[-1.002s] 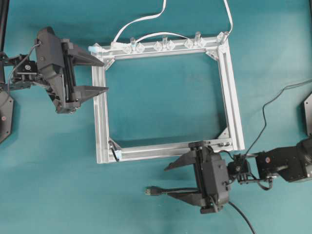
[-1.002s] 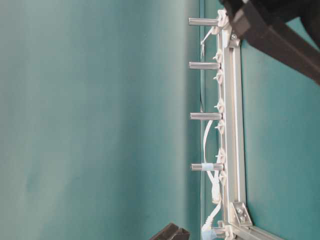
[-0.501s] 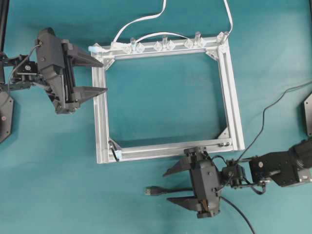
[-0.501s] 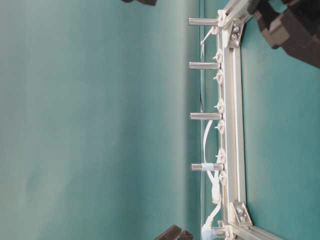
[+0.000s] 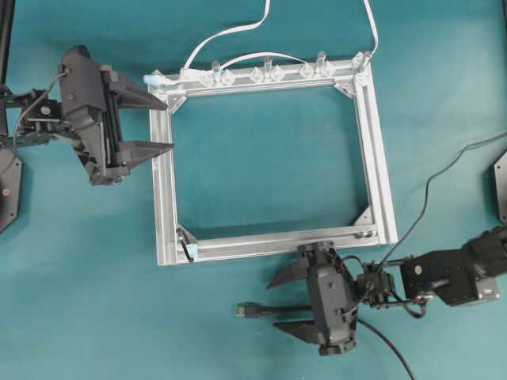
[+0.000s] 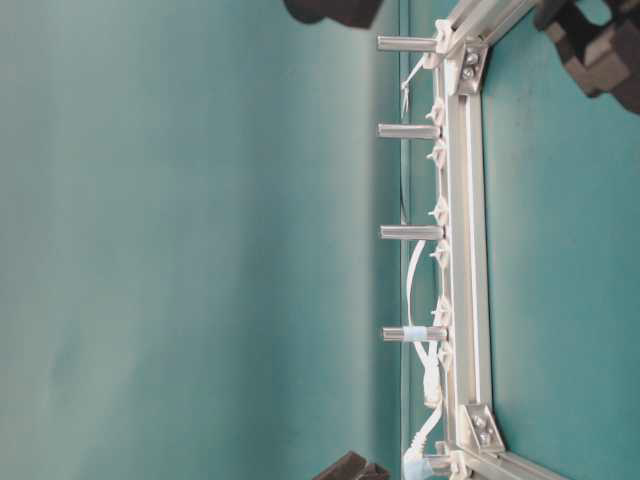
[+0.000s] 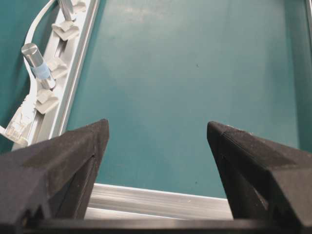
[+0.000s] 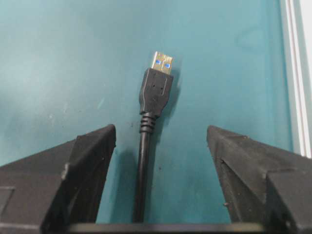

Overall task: Insert the wire through the string loop located on the left side.
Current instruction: 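Lower the right gripper and grasp the USB cable just behind the plug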

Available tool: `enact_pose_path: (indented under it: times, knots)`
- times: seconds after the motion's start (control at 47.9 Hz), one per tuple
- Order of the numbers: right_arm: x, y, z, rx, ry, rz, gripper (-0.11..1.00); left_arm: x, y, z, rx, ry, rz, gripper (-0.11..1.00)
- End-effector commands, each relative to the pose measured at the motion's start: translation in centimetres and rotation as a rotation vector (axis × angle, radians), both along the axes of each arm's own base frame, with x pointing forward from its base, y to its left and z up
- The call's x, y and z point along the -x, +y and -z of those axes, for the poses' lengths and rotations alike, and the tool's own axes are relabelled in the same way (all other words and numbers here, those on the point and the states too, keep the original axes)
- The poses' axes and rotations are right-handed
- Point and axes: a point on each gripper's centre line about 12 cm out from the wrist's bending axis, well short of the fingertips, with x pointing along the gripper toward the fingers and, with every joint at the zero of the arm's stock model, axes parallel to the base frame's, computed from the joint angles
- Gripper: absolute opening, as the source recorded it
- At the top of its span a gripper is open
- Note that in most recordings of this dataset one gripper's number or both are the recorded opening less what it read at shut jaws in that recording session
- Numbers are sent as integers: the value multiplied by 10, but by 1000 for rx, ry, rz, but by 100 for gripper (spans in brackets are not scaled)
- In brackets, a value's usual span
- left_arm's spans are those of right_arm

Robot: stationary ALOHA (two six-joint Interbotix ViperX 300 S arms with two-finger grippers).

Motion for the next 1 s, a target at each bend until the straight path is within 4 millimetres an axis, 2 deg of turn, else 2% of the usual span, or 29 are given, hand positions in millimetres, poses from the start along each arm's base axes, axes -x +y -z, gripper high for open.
enact_pose_path:
  times: [0.0,0.292,0.418,0.543,0.71,0.835,0.981]
  knots:
    - [-5,5,-10,-15,-24,-5,78,-2,0,-6,3,-23,-2,83]
    - [-5,5,-7,-33,17,15,78,-2,0,-5,3,-21,-1,83]
    - [-5,3,-6,-42,25,31,74,-2,0,-6,2,-22,-1,83]
    - [-5,4,-6,-41,26,30,58,-2,0,-5,3,-21,-1,83]
    - [-5,3,-1,-35,38,30,30,-1,-1,-4,3,-18,-1,83]
    - [0,4,16,-20,123,16,8,-1,-1,-4,3,-18,-1,83]
    - [3,6,21,-18,174,2,7,-1,-1,-4,3,-18,2,83]
